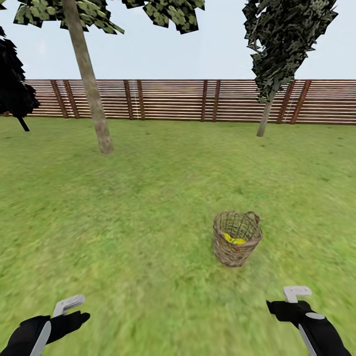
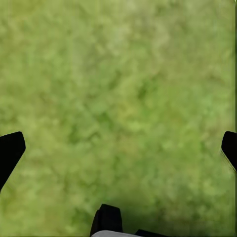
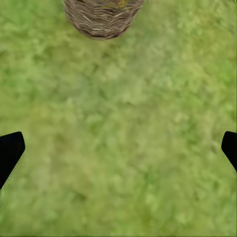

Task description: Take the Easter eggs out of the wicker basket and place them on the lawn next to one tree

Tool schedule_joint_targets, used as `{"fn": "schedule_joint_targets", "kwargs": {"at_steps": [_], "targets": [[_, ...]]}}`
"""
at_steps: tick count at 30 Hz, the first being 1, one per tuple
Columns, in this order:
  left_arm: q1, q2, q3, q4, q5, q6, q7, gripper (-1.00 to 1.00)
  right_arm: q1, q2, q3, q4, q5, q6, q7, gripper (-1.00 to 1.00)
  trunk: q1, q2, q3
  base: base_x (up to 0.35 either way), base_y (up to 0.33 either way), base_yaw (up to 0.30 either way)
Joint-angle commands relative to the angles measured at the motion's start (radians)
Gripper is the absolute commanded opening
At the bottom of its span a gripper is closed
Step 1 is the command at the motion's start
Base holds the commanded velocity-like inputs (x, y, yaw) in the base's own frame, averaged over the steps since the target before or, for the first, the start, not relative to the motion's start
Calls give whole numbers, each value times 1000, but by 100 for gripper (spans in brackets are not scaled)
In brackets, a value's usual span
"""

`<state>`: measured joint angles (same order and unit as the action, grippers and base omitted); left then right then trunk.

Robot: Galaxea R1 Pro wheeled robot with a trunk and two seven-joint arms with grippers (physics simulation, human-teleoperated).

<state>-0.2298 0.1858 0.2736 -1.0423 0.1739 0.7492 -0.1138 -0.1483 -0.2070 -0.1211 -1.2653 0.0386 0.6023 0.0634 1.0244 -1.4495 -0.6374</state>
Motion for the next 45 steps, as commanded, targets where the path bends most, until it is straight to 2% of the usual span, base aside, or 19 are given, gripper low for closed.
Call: {"fn": "schedule_joint_targets", "kwargs": {"at_steps": [1,45], "targets": [[-1,0,2,-1,2,6,-3,100,0,0,-1,-1,4,5,7,100,1,0,-1,341,0,0],[0,-3,-1,-1,1,4,-2,100,0,0,-2,-2,6,5,6,100,1,0,-1,341,0,0]]}}
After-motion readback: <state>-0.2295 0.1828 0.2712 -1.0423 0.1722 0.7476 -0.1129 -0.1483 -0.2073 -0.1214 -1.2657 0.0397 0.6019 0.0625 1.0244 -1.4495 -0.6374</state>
